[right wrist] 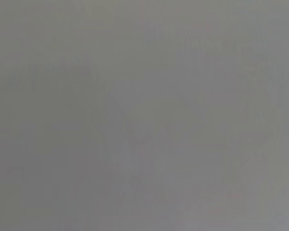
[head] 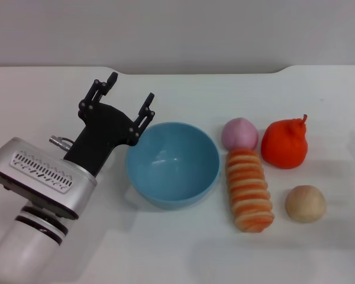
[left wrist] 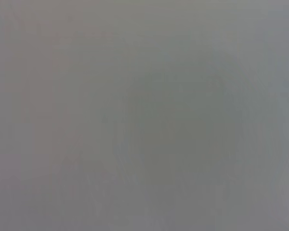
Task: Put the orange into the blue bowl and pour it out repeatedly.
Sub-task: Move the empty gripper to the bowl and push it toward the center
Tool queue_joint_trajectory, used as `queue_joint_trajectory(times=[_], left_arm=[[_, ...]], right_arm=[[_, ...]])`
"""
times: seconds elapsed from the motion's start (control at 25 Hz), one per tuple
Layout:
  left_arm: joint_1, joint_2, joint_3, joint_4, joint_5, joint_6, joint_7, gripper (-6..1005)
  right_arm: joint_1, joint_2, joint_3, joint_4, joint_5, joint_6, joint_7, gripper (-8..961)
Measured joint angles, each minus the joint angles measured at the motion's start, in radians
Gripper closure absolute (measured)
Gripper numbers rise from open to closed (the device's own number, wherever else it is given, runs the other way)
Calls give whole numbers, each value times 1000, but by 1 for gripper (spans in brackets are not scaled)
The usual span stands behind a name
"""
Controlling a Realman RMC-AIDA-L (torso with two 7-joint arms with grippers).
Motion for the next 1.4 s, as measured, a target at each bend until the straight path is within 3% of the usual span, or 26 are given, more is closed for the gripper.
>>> queue_joint_trajectory(times=[0.56, 0.8, 0.96, 1.12, 1.16, 1.2, 1.24, 1.4], left_arm=[[4, 0, 10, 12, -1, -18, -1, 304], [14, 15, -49, 176, -73, 91, -5, 308], [19, 31, -159, 311, -56, 286, 1, 308], [21, 53, -308, 481, -13, 629, 3, 306], [24, 60, -399, 578, 25, 850, 11, 306], [24, 61, -432, 611, 41, 929, 14, 305], [24, 61, -432, 611, 41, 929, 14, 305], [22, 58, -608, 767, 76, 1313, 58, 303]], right_arm=[[0, 0, 3, 0, 0, 5, 0, 128], [0, 0, 15, -1, 0, 5, 0, 129], [-2, 0, 18, 1, 0, 6, 0, 129], [-3, 0, 33, 2, 0, 6, 0, 129], [-1, 0, 38, 2, 0, 7, 0, 129], [0, 0, 39, 1, 0, 7, 0, 129], [0, 0, 39, 1, 0, 7, 0, 129], [8, -1, 40, 1, 0, 7, 0, 129]])
